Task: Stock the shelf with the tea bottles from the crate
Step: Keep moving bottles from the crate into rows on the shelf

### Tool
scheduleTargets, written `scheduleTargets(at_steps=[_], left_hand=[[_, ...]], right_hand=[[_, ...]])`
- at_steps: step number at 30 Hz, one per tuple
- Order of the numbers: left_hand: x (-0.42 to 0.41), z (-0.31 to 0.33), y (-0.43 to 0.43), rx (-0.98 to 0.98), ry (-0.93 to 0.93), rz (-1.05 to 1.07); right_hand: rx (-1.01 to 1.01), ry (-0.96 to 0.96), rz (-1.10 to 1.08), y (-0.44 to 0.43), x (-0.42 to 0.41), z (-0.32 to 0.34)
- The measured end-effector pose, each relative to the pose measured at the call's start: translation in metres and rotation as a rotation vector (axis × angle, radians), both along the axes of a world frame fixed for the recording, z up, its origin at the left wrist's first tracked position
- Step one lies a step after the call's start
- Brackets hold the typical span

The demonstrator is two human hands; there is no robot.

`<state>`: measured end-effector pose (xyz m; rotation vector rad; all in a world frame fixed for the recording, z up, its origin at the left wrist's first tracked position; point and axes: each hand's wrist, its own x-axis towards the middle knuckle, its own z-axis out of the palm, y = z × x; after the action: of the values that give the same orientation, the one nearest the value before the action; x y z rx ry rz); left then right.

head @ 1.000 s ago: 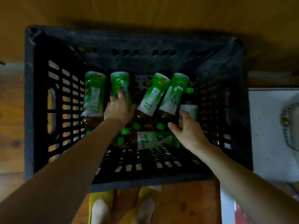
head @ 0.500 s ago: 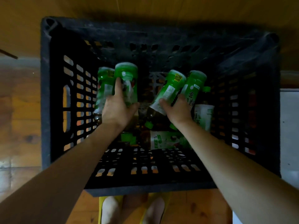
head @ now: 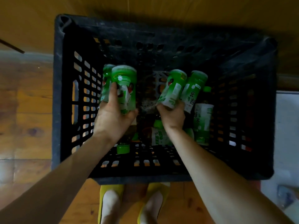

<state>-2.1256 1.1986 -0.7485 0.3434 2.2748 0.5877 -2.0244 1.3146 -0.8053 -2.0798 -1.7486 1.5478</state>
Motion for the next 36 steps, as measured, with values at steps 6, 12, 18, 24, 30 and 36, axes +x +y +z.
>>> scheduleTargets(at_steps=[6, 12, 18, 24, 30, 36], left_hand=[[0.016, 0.088, -0.007, 0.105, -0.099, 0.043], [0.028, 0.230, -0.011, 0.186, -0.122, 0.011], [0.031, 0.401, 0.001, 0.379, -0.072, -0.030], [0.043, 0.552, 0.015, 0.586, -0.025, -0.162], [0.077, 0.667, 0.039, 0.777, -0.071, -0.329], [0.139, 0.749, 0.055, 0.939, -0.162, -0.438]], right_hand=[[-0.121, 0.107, -0.171, 0.000, 0.031, 0.110], [-0.055, 0.186, -0.121, -0.006, 0.071, 0.277], [0.164, 0.182, -0.070, 0.008, 0.101, 0.465], [0.385, 0.176, -0.066, 0.003, 0.156, 0.645], [0.654, 0.181, -0.145, -0.031, 0.222, 0.787], [0.883, 0.145, -0.226, -0.067, 0.297, 0.902]])
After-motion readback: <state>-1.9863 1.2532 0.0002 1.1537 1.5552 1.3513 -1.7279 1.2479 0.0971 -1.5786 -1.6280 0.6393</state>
